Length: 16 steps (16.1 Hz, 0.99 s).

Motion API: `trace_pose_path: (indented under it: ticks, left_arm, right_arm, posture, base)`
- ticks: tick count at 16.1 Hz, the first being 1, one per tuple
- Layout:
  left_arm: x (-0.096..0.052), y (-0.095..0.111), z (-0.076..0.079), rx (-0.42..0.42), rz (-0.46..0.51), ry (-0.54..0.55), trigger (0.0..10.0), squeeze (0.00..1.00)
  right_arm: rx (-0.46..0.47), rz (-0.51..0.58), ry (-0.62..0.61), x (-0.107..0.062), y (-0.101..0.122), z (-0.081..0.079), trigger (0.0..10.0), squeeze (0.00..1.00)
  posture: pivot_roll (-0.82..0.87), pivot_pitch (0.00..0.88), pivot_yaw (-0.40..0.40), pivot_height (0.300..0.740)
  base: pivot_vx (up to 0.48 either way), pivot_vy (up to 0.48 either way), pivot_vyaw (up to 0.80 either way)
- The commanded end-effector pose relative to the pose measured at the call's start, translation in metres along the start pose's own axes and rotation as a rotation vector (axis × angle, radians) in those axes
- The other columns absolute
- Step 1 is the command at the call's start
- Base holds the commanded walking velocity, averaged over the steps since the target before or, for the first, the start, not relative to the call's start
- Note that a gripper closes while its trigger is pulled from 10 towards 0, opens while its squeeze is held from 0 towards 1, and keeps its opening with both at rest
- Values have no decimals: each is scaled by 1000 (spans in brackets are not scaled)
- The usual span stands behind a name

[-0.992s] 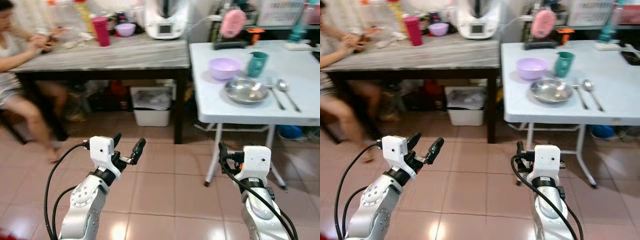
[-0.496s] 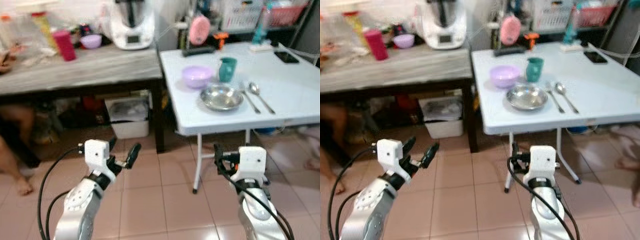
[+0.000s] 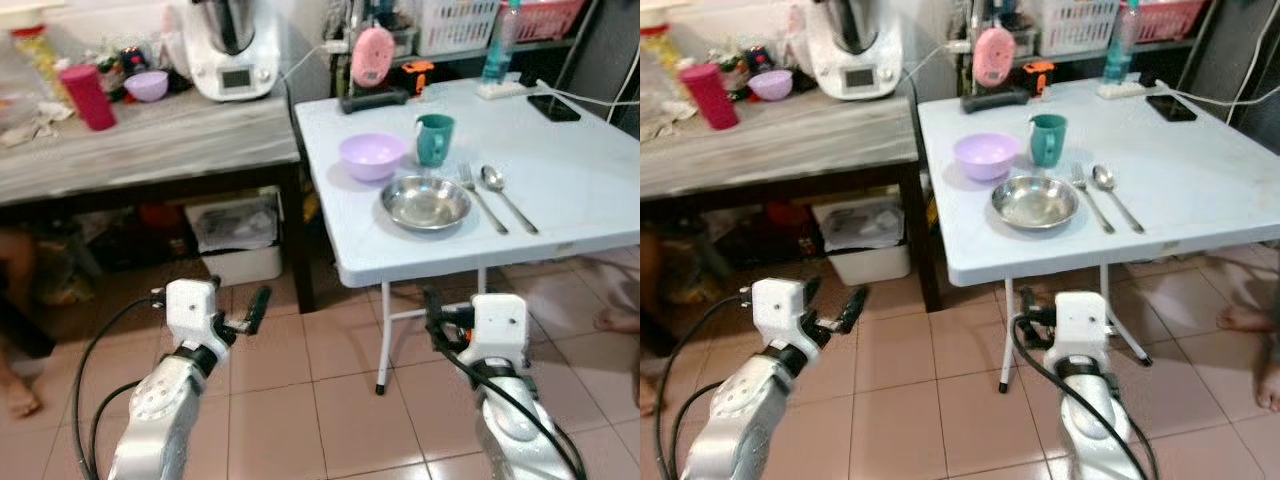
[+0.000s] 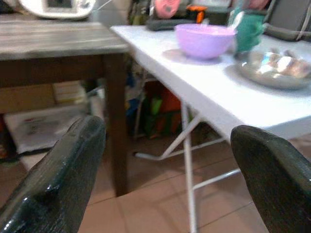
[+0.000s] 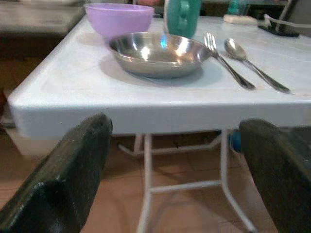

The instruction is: Setting the table

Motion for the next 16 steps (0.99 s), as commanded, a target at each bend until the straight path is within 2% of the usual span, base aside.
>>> trace_pose_path:
  ticks: [1, 4, 12, 14, 15, 16]
  left_arm:
    - [-4, -6, -10, 18, -26, 36, 10000, 0]
    - [-3, -7, -10, 12, -35, 35, 10000, 0]
    - [-6, -8, -20, 90, -37, 89, 10000, 0]
    - [-11, -10, -32, 120, -32, 138, 10000, 0]
    - [-17, -18, -42, 133, -53, 175, 10000, 0]
    - [-19, -21, -44, 140, -63, 185, 10000, 0]
  right_arm:
    - [5, 21, 19, 2, 5, -6, 10000, 0]
    - [15, 18, 15, 2, 4, -6, 10000, 0]
    - [30, -8, 30, -3, -2, -7, 10000, 0]
    - [25, -10, 44, -3, -3, -9, 10000, 0]
    - [26, -19, 57, -4, -5, -12, 10000, 0]
    - [26, -23, 62, -4, -6, -13, 10000, 0]
  posture:
    - [-214, 0, 72, 740]
    - [-215, 0, 73, 740]
    - [-221, 0, 82, 740]
    - [-222, 0, 83, 740]
    - [-223, 0, 82, 740]
    - [-223, 0, 82, 740]
  base:
    - [0, 0, 800]
    - [0, 0, 683]
    - [0, 0, 0]
    - [0, 0, 0]
    - [0, 0, 0]
    - [0, 0, 0]
Point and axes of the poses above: a point about 5 cm out from each wrist's last joint towards the gripper, its own x axis pointing out of the wrist towards the gripper, its own y axis along the axis of the wrist's last joint, z = x × y, the point moved 6 cm from there along x, pointing out of the wrist towards the gripper, and after that the axes turned 5 degrees about x, right-handed, at the moved point
